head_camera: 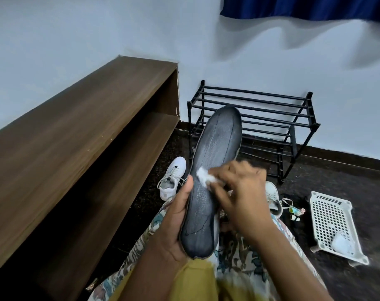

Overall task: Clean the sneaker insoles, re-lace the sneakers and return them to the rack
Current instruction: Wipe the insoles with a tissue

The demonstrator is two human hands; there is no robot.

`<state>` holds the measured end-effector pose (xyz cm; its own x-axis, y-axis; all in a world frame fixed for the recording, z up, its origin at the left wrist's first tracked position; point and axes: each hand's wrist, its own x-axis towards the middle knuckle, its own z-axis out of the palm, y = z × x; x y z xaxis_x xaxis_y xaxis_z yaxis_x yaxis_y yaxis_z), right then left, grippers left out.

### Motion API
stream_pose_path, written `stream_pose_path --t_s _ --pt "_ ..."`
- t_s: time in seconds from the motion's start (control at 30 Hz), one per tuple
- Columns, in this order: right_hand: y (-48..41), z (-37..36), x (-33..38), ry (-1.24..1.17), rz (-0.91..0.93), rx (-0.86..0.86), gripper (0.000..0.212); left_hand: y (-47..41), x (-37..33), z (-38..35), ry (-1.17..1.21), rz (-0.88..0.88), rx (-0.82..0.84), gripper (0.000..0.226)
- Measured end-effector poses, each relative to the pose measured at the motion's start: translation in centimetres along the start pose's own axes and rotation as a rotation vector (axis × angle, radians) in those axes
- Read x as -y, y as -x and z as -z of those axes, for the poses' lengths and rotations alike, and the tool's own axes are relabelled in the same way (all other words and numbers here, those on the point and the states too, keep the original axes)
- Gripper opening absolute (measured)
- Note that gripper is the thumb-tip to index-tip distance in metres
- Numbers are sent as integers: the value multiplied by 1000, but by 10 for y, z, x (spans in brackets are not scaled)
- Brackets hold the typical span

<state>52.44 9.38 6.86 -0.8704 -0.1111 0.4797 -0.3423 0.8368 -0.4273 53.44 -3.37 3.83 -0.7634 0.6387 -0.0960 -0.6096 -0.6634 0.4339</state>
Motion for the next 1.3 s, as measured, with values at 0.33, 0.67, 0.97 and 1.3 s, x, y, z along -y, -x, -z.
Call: stream_pose_path --t_s 0.33,0.67,0.97,1.3 --pt "21 -4 4 -34 60 46 17 -13 -6 6 55 76 -37 75" --pt "-56 1 -21 126 -118 -77 12 -9 -1 15 -21 71 66 71" --pt "-5 -9 -1 -288 -47 35 19 -14 -2 6 -246 -26 -41 68" --pt "-9 -9 -12 -795 -55 -7 13 -51 -29 1 -210 -262 -221 43"
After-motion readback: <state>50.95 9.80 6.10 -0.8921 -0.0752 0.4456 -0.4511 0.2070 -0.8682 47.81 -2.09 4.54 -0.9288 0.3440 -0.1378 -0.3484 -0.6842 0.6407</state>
